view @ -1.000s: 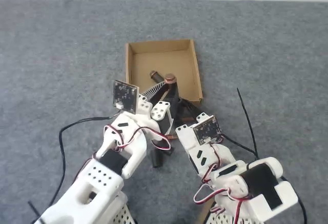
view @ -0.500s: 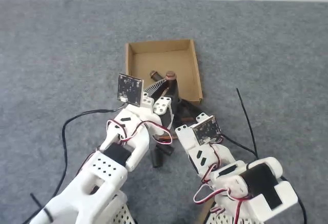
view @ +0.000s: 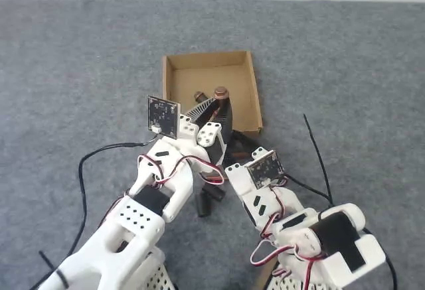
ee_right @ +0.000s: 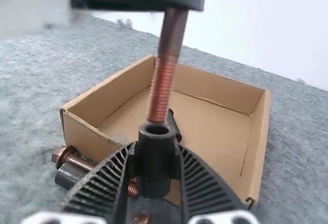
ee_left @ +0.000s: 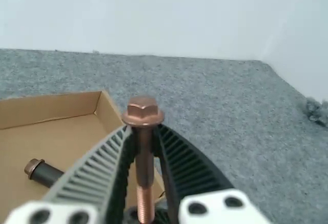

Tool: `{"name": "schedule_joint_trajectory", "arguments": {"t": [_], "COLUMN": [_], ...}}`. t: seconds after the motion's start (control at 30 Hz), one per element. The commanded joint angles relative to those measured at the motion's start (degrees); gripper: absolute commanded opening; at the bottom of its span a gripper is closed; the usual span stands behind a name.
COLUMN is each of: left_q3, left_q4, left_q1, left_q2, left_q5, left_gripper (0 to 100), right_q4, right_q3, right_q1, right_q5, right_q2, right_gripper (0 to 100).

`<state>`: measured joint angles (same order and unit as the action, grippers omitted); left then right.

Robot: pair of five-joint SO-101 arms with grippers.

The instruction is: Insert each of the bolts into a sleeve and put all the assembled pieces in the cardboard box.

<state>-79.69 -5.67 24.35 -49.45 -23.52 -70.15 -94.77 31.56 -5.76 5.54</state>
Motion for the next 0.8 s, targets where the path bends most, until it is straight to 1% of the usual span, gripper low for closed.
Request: {"name": "schedule_joint_trajectory", "arguments": {"t": [0.0, 0.13, 0.23, 0.3, 0.67, 0.77], "left_q3": [2.9, 3.2, 4.8, 5.3, 4.0, 3.6], "left_q4": [-1.2, -1.6, -1.7, -1.7, -1.6, -1.4], "left_q1": [-0.5, -0.5, -0.4, 0.0, 0.7, 0.5], "left_q2": [-2.2, 2.0, 6.6, 8.5, 8.6, 8.6], "left_q5": [-0.6, -0.5, 0.6, 0.9, 1.1, 1.2], "left_gripper": [1, 1, 1, 1, 1, 1], "right_q4": [-0.1, -0.2, -0.2, -0.2, -0.2, -0.3], "right_q3": [-1.1, -1.1, -1.1, -1.1, -1.0, -0.8], "right_q1": [0.4, 0.1, 0.1, 0.1, -0.1, -1.6], "right_q5": [-1.2, -1.3, -4.0, -4.4, -4.4, -4.3], "right_q2": [0.5, 0.5, 0.5, 0.5, 0.5, 0.6], "right_gripper": [0.6, 0.6, 0.6, 0.6, 0.6, 0.6]}}
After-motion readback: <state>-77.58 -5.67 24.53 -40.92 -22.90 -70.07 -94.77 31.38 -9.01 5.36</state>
